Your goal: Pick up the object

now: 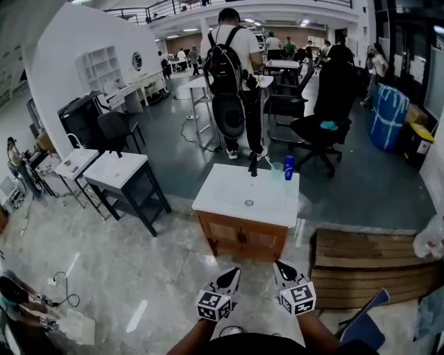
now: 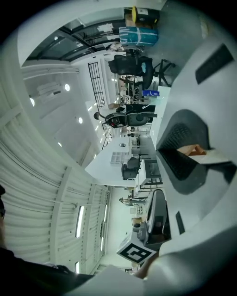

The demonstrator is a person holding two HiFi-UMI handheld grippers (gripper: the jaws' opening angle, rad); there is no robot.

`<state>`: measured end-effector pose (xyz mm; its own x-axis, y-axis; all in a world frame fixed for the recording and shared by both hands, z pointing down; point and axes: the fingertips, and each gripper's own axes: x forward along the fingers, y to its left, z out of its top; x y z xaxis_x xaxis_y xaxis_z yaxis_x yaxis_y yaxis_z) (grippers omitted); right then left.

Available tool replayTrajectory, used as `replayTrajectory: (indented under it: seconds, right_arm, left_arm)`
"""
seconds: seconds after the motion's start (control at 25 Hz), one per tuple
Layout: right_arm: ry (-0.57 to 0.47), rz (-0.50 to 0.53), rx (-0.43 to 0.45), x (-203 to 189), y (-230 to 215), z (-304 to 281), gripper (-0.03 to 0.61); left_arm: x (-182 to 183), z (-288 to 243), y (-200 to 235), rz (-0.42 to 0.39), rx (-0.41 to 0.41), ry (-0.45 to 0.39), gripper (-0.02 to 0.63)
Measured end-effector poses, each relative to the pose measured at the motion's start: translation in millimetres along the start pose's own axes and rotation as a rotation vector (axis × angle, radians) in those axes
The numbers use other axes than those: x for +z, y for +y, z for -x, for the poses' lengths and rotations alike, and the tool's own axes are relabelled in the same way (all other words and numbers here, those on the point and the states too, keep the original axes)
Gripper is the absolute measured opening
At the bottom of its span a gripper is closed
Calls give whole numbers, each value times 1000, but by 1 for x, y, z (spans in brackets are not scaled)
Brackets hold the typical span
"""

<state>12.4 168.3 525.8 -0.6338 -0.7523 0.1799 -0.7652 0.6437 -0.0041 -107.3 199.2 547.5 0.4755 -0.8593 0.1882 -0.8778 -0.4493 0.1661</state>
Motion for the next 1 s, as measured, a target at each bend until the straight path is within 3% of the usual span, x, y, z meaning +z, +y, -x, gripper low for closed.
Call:
replayTrajectory:
  seconds: [0.56,1.0]
  right_arm:
    - [-28,-56,-108,-1,19,-23,18]
    - [7,-68,-153,-10,-21,-49,18]
  left_arm:
    - [6,2,45,-36,-87,7,21]
    - [-1,-42,60,-3,-110,41,20]
